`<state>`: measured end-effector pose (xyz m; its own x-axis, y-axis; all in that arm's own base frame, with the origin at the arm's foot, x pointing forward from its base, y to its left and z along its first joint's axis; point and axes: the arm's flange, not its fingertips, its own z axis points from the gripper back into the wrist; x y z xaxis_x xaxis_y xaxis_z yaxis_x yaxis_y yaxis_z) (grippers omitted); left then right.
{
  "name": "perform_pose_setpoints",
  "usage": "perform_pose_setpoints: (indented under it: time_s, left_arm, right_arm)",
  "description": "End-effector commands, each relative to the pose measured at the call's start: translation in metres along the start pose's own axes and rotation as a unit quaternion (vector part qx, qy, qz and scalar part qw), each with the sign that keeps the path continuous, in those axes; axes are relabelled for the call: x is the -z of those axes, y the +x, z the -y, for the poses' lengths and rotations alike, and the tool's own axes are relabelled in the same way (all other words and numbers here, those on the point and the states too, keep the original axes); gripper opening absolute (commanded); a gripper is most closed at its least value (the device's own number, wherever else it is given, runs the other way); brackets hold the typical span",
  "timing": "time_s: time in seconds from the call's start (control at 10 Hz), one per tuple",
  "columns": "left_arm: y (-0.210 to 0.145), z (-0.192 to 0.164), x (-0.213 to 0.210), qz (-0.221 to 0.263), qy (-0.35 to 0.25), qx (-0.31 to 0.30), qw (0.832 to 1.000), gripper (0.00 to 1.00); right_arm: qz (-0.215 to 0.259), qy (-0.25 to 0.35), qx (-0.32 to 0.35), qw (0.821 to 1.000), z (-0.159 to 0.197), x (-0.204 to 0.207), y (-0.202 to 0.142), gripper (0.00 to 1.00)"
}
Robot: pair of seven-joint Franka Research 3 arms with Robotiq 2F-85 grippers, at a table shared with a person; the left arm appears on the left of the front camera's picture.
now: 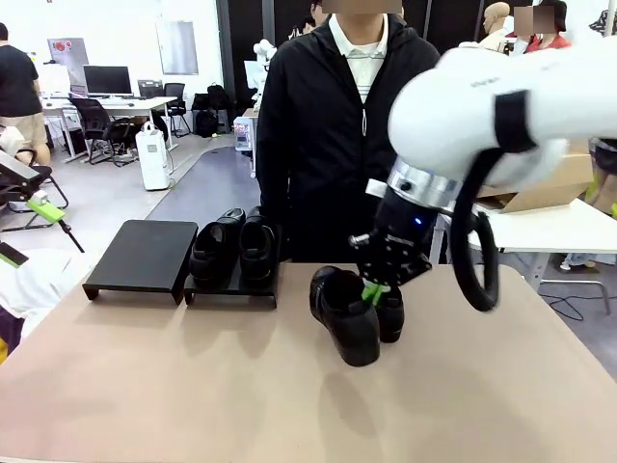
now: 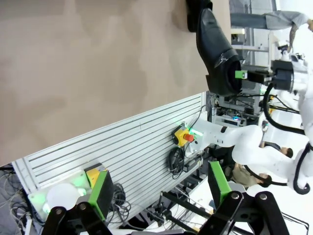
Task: Organize the shoes by placing them on the stand.
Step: Pick up one Shoe and place it in the middle of the table.
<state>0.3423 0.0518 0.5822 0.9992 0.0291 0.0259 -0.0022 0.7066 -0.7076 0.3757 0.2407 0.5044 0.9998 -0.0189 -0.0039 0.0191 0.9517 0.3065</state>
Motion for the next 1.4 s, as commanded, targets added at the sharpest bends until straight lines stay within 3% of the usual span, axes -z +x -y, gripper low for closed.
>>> perform_pose_setpoints:
  time_s: [0.0, 0.1, 0.4, 0.6, 0.7, 1.0, 1.3]
  left_arm:
    - [-0.002, 0.0, -0.002, -0.004, 0.001, -0.003, 1.0, 1.0]
    - [-0.002, 0.0, -0.002, -0.004, 0.001, -0.003, 1.0, 1.0]
    - [-0.002, 0.0, -0.002, -0.004, 0.001, -0.003, 1.0, 1.0]
    - [-0.002, 0.0, -0.002, -0.004, 0.001, -0.003, 1.0, 1.0]
    - [-0.002, 0.0, -0.002, -0.004, 0.001, -0.003, 1.0, 1.0]
    - [-0.002, 0.0, -0.002, -0.004, 0.001, -0.003, 1.0, 1.0]
    - [-0.002, 0.0, -0.002, -0.004, 0.001, -0.003, 1.0, 1.0]
  right_arm:
    - [0.01, 0.001, -0.006, 1.0, 0.009, 0.016, 0.022, 0.0]
    - [0.0, 0.0, 0.0, 1.0, 0.0, 0.0, 0.0, 0.0]
    - [0.001, -0.004, 0.007, 1.0, 0.009, 0.011, -0.002, 0.0]
    - [0.083, 0.03, 0.029, 0.996, -0.021, 0.001, -0.033, 0.0]
    - [0.098, 0.058, 0.025, 0.993, -0.039, 0.001, -0.057, 0.0]
    - [0.111, 0.045, 0.03, 0.992, -0.083, 0.048, -0.107, 0.0]
    - [0.072, 0.047, 0.026, 0.996, -0.118, 0.124, -0.1, 0.0]
